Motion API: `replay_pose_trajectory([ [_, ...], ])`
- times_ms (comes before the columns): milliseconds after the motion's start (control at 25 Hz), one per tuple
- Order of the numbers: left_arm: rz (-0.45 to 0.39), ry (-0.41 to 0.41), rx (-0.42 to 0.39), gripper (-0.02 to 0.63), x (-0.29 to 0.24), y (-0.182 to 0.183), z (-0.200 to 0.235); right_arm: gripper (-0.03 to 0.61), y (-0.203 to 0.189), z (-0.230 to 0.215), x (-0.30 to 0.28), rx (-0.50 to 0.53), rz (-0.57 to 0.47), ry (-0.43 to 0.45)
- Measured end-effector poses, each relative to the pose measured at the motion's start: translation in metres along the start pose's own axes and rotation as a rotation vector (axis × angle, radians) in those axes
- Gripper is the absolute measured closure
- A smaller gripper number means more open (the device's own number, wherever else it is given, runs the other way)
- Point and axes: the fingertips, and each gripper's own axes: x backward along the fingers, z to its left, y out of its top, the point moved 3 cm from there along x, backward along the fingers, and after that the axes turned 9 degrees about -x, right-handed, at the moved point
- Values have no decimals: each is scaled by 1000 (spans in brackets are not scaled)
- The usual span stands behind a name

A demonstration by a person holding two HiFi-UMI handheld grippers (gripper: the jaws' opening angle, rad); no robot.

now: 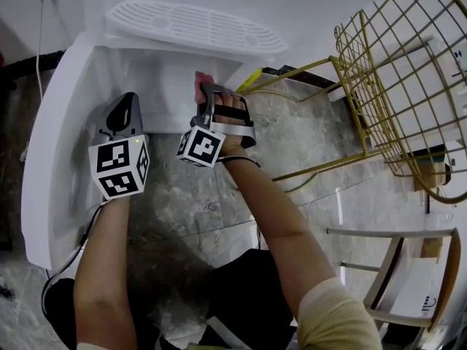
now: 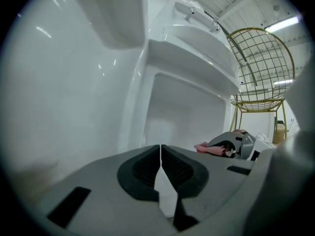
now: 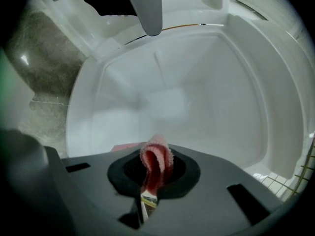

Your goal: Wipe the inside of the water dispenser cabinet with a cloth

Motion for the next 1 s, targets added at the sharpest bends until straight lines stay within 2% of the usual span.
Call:
replay_pose_trajectory([
  [280,28,-2,-8,597,0,-8,1,551,-9,25,-8,-26,45,71],
  [560,41,-19,-16,597,1,-11,-4,551,-8,58,-16,-89,73,179],
  [800,62,-16,-23,597,3,-17,0,551,-12,70,-24,-177,115,236],
  [1000,77,-8,-17,597,4,-21,2,551,-7,83,-29,-314,144,335],
])
